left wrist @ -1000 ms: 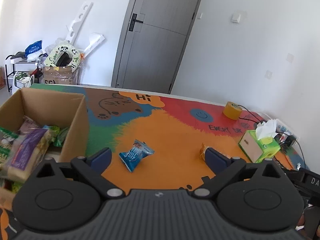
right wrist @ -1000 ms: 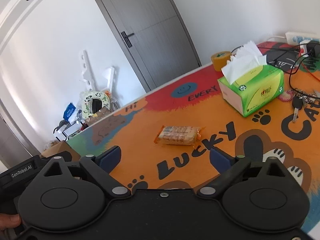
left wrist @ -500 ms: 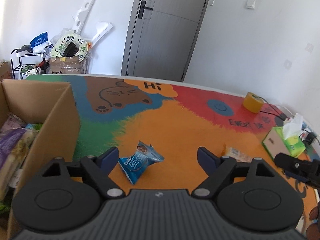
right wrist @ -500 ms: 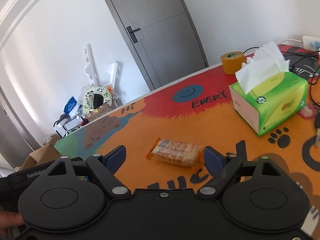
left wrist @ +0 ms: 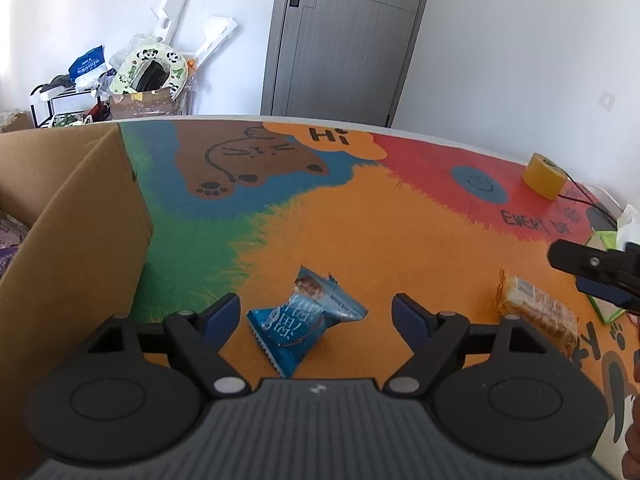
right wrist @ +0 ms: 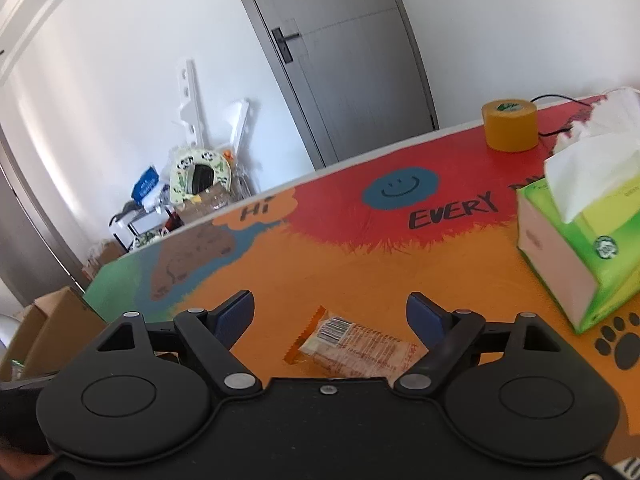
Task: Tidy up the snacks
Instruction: 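Move both open tools back toward the blue packet and pastry bar, then grasp the blue packet with the left tool while the right tool grasps the pastry bar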
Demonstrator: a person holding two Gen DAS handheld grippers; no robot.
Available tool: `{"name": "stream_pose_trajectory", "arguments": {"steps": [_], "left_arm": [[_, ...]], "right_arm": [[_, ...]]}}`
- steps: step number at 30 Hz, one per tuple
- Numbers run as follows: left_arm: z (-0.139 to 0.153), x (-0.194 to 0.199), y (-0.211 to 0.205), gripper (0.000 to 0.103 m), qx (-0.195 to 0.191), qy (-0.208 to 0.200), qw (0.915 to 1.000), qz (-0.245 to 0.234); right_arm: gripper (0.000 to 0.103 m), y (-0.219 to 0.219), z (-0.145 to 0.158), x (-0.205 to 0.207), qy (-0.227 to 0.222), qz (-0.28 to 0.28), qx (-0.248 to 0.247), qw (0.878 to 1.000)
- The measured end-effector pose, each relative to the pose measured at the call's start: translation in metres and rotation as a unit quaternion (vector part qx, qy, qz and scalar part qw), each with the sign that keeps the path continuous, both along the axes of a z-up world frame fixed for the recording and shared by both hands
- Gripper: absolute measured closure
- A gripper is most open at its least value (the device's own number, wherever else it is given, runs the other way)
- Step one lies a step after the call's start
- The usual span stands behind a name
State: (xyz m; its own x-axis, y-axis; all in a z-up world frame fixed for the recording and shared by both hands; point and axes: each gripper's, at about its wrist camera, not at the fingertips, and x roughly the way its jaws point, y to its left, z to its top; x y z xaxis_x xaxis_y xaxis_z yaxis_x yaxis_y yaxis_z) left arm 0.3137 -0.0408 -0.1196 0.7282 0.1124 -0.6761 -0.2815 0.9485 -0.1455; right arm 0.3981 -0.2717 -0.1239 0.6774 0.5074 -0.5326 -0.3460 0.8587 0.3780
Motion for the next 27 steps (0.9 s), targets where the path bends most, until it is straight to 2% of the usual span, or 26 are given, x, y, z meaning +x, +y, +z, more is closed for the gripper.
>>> {"name": "stream_pose_trajectory", "arguments": {"steps": [3, 5, 6, 8, 10, 11, 13, 18, 19, 20, 27], "left_arm": [[-0.003, 0.0, 0.001, 0.023, -0.001, 0.006, 1.0, 0.002], [-0.007, 0.001, 0.002, 0.034, -0.012, 0.013, 0.9998, 0.006], [-0.009, 0.001, 0.003, 0.035, -0.016, 0.016, 0.9997, 0.008], [-0.009, -0.001, 0.001, 0.042, -0.011, 0.009, 0.9999, 0.006], [-0.008, -0.003, 0.001, 0.046, -0.016, 0.003, 0.9999, 0.003], [-0.008, -0.005, 0.0, 0.048, -0.017, 0.0, 0.9999, 0.001], [-0.009, -0.007, -0.003, 0.052, -0.015, -0.004, 0.9999, -0.006], [-0.008, -0.018, -0.011, 0.068, -0.029, -0.009, 0.9993, -0.022], [-0.008, -0.02, -0.012, 0.079, -0.033, -0.009, 0.9991, -0.026], [-0.008, -0.022, -0.013, 0.082, -0.038, -0.009, 0.9988, -0.029], [-0.002, -0.04, -0.02, 0.086, -0.047, -0.02, 0.9978, -0.042]], "right_arm": [[0.02, 0.004, -0.008, 0.004, 0.006, 0.0, -0.012, 1.0], [0.02, 0.004, -0.014, 0.005, 0.012, -0.007, -0.023, 1.0], [0.021, 0.004, -0.018, 0.005, 0.02, -0.008, -0.025, 0.999], [0.029, 0.005, -0.023, 0.001, 0.029, -0.005, -0.025, 0.999], [0.045, 0.005, -0.027, -0.004, 0.037, -0.004, -0.035, 0.999], [0.048, 0.004, -0.027, -0.008, 0.031, -0.007, -0.04, 0.999], [0.064, 0.0, -0.026, -0.015, 0.036, -0.006, -0.034, 0.999], [0.066, -0.007, -0.027, -0.034, 0.041, -0.012, -0.021, 0.999], [0.066, -0.01, -0.027, -0.04, 0.042, -0.013, -0.015, 0.999], [0.066, -0.012, -0.027, -0.044, 0.044, -0.015, -0.011, 0.999], [0.067, -0.018, -0.023, -0.07, 0.042, -0.021, 0.003, 0.999]]}}
